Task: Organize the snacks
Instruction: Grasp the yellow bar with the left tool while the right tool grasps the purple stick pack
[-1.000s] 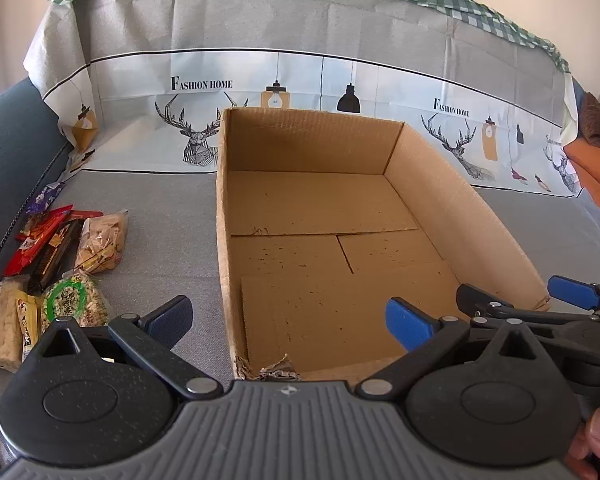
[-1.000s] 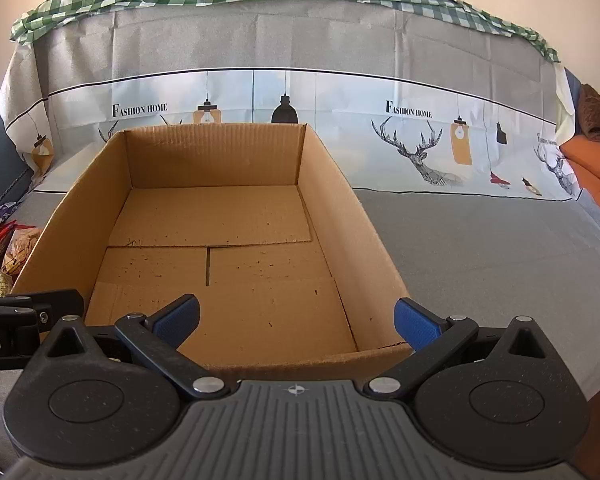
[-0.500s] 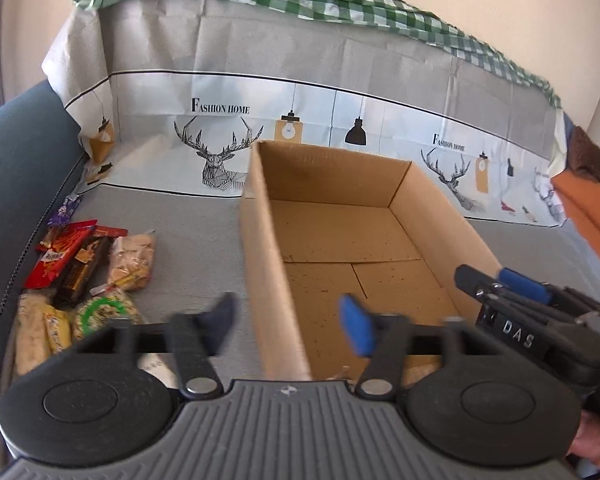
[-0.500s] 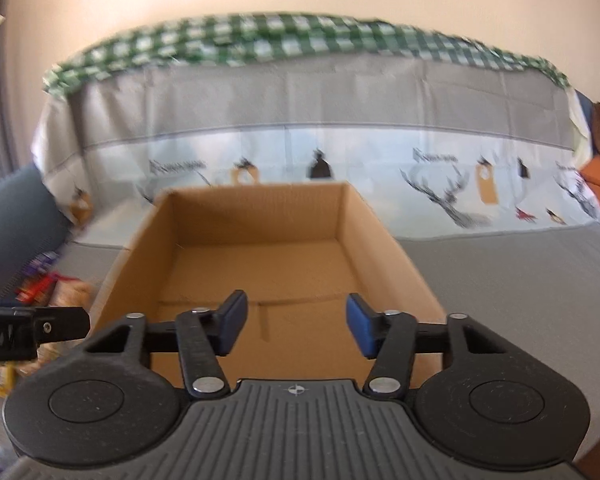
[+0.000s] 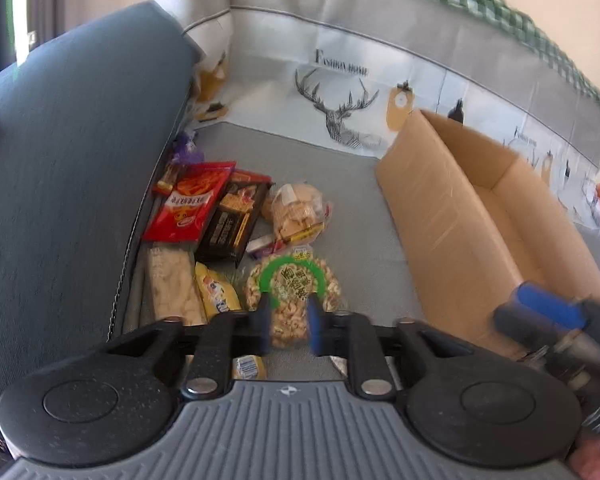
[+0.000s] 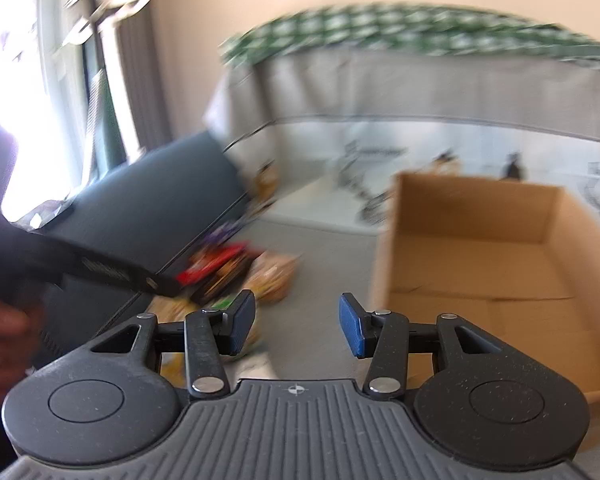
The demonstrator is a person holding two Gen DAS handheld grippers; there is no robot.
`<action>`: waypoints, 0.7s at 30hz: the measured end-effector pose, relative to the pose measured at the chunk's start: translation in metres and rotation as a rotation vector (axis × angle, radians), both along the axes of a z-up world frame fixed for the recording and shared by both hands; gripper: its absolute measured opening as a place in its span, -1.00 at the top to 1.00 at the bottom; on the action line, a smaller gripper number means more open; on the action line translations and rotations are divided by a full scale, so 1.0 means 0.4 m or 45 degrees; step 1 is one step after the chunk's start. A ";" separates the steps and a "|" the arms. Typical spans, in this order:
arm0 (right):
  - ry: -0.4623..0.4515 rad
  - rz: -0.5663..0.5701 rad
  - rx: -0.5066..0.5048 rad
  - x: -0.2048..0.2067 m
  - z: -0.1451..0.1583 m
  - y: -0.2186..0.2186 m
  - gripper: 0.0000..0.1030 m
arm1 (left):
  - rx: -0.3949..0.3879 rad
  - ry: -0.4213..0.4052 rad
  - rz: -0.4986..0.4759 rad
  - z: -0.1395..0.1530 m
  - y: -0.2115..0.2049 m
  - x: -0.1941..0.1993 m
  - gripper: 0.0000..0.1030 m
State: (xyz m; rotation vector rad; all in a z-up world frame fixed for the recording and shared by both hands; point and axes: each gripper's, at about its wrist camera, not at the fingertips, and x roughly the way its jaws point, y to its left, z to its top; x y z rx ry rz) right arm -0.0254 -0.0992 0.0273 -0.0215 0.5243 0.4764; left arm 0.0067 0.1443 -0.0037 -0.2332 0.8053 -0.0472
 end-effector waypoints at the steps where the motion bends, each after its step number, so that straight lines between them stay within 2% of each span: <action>1: 0.014 0.025 -0.015 0.004 -0.015 0.022 0.11 | -0.014 -0.032 0.029 0.001 0.010 -0.007 0.67; 4: 0.033 0.106 -0.042 0.010 -0.057 0.077 0.19 | 0.020 0.001 0.045 -0.005 0.002 0.014 0.67; 8: 0.108 0.151 -0.096 0.029 -0.121 0.113 0.19 | 0.050 0.137 0.017 -0.037 -0.010 0.059 0.67; 11: 0.142 0.159 -0.131 0.067 -0.161 0.138 0.19 | 0.110 0.226 0.086 -0.064 -0.001 0.088 0.67; 14: 0.144 0.172 -0.179 0.095 -0.194 0.170 0.15 | 0.133 0.306 0.110 -0.089 0.008 0.110 0.67; 16: 0.159 0.173 -0.195 0.116 -0.214 0.183 0.01 | 0.145 0.356 0.111 -0.102 0.009 0.122 0.66; 19: 0.203 0.147 -0.251 0.155 -0.251 0.198 0.00 | 0.138 0.419 0.089 -0.121 0.014 0.138 0.61; 21: 0.244 0.130 -0.261 0.174 -0.271 0.199 0.00 | 0.136 0.446 0.097 -0.136 0.021 0.144 0.44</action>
